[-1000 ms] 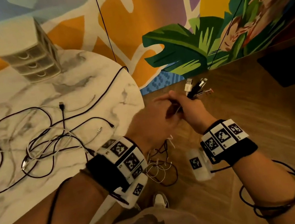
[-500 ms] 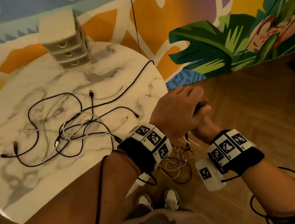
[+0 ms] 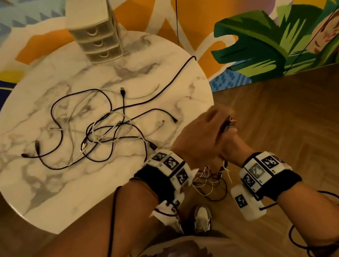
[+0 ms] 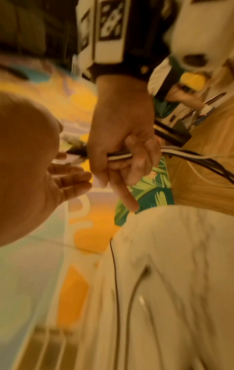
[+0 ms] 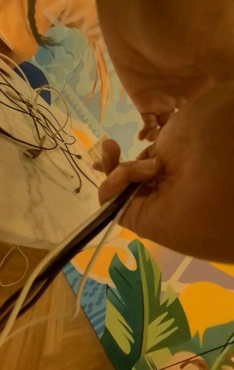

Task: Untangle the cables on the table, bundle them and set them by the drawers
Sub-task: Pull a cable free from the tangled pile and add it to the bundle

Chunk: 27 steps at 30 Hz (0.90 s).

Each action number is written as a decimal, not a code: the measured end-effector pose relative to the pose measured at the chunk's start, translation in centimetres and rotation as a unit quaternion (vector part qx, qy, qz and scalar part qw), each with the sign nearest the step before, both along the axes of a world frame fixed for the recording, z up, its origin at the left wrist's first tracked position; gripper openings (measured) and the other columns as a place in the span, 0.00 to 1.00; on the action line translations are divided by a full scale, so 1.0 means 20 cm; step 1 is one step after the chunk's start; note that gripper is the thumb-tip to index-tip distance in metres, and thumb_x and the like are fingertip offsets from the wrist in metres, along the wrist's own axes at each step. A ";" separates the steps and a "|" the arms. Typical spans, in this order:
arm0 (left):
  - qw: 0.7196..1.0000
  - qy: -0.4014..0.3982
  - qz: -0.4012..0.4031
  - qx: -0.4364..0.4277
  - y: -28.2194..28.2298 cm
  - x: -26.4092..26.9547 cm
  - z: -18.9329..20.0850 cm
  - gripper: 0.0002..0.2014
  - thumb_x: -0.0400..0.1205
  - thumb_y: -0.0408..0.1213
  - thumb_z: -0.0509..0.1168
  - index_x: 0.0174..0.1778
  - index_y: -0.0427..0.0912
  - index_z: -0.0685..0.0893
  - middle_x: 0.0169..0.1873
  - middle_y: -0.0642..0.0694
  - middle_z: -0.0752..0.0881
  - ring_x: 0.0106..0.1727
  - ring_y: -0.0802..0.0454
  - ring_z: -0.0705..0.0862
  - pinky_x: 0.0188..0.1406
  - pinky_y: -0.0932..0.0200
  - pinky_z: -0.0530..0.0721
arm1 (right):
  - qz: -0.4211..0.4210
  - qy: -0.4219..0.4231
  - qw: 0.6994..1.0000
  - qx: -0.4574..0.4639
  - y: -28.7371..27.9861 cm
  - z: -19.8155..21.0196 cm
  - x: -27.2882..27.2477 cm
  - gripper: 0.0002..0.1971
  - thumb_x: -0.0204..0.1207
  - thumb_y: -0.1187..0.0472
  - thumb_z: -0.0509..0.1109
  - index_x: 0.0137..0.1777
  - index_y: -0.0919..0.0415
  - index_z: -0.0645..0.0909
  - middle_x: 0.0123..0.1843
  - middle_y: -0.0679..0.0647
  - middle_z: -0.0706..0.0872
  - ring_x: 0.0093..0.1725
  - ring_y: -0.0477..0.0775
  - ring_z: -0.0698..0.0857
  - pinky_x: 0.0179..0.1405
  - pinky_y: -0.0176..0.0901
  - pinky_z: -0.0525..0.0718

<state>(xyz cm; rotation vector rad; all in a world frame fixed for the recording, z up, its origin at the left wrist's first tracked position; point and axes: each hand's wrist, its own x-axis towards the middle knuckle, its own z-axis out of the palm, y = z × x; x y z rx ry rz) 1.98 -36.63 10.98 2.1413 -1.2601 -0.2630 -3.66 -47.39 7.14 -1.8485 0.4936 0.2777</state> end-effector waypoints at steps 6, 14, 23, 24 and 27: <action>0.964 -0.019 0.118 0.239 0.43 0.32 -0.27 0.17 0.83 0.38 0.57 0.68 0.47 0.73 0.60 0.44 0.76 0.59 0.44 0.76 0.51 0.52 0.75 | -0.027 0.060 0.992 0.107 0.08 -0.06 0.06 0.18 0.85 0.59 0.48 0.59 0.57 0.80 0.29 0.61 0.82 0.15 0.45 0.67 0.15 0.34 0.67; 0.876 -0.207 -0.038 0.434 0.56 0.32 -0.47 0.16 0.82 0.37 0.57 0.66 0.43 0.76 0.66 0.40 0.74 0.68 0.39 0.69 0.65 0.46 0.68 | -0.016 0.102 0.990 0.101 0.19 -0.11 0.11 0.20 0.83 0.60 0.49 0.54 0.62 0.84 0.23 0.56 0.80 0.17 0.47 0.67 0.18 0.39 0.67; 0.895 -0.140 0.003 0.422 0.61 0.35 -0.51 0.17 0.84 0.32 0.53 0.69 0.38 0.70 0.70 0.36 0.69 0.69 0.37 0.71 0.66 0.46 0.71 | -0.017 0.088 0.991 0.101 0.23 -0.15 0.13 0.22 0.84 0.60 0.47 0.53 0.64 0.84 0.21 0.54 0.79 0.18 0.48 0.67 0.18 0.39 0.68; 0.899 -0.129 0.011 0.419 0.62 0.35 -0.52 0.16 0.85 0.33 0.52 0.69 0.37 0.71 0.70 0.35 0.69 0.69 0.38 0.71 0.66 0.46 0.71 | -0.017 0.088 0.991 0.102 0.23 -0.15 0.14 0.22 0.84 0.59 0.48 0.53 0.65 0.84 0.21 0.54 0.79 0.18 0.47 0.67 0.18 0.39 0.68; 0.906 -0.119 0.011 0.406 0.64 0.37 -0.53 0.15 0.86 0.35 0.50 0.67 0.37 0.72 0.68 0.36 0.72 0.67 0.39 0.72 0.64 0.47 0.71 | -0.010 0.089 0.991 0.101 0.24 -0.16 0.15 0.22 0.84 0.59 0.48 0.53 0.65 0.84 0.20 0.53 0.78 0.17 0.46 0.67 0.18 0.37 0.68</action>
